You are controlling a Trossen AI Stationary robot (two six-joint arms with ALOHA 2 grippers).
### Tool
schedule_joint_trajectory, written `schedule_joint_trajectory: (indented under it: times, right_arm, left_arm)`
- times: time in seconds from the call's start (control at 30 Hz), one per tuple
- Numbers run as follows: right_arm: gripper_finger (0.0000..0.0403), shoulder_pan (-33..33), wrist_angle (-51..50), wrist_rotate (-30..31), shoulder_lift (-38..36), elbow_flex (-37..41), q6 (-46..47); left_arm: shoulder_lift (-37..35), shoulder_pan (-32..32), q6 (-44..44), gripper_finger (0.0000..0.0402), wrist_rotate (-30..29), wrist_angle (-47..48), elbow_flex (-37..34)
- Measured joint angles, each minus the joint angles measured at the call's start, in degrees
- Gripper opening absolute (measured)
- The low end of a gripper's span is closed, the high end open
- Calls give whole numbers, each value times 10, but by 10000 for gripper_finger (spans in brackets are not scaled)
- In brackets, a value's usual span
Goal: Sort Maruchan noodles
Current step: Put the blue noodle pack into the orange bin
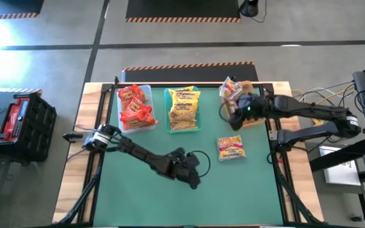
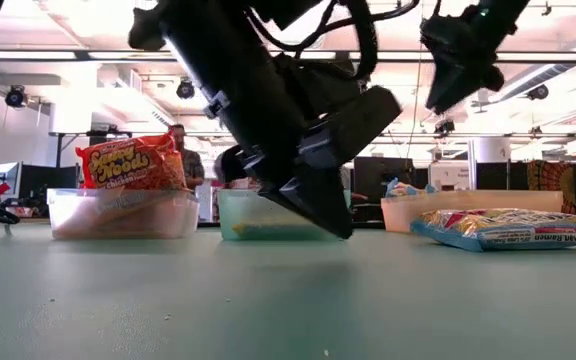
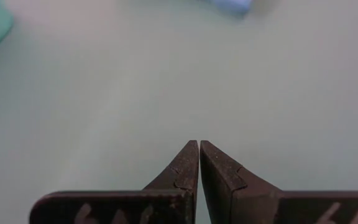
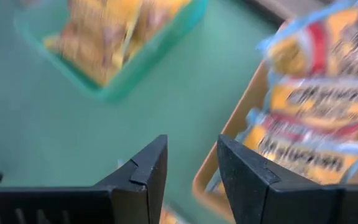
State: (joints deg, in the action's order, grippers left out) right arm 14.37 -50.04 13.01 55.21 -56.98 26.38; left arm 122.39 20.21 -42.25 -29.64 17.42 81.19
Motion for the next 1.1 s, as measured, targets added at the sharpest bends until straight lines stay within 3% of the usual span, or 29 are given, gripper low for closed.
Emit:
schedule_joint_trajectory:
  times: [0.3,0.57,0.73,0.93,1.1]
  right_arm:
    - [125,-132,-11,-1,0,58,102]
    - [123,-198,-50,-15,1,101,211]
    - [120,-220,-16,-10,1,149,334]
    - [119,-234,74,-10,1,210,422]
    - [118,-243,89,-10,1,222,482]
  left_arm:
    - [5,-32,102,0,63,-128,0]
    - [17,-47,107,0,65,-252,1]
    - [17,-47,89,0,19,-262,1]
    - [17,-47,55,0,16,-262,1]
    - [17,-42,31,0,16,-262,1]
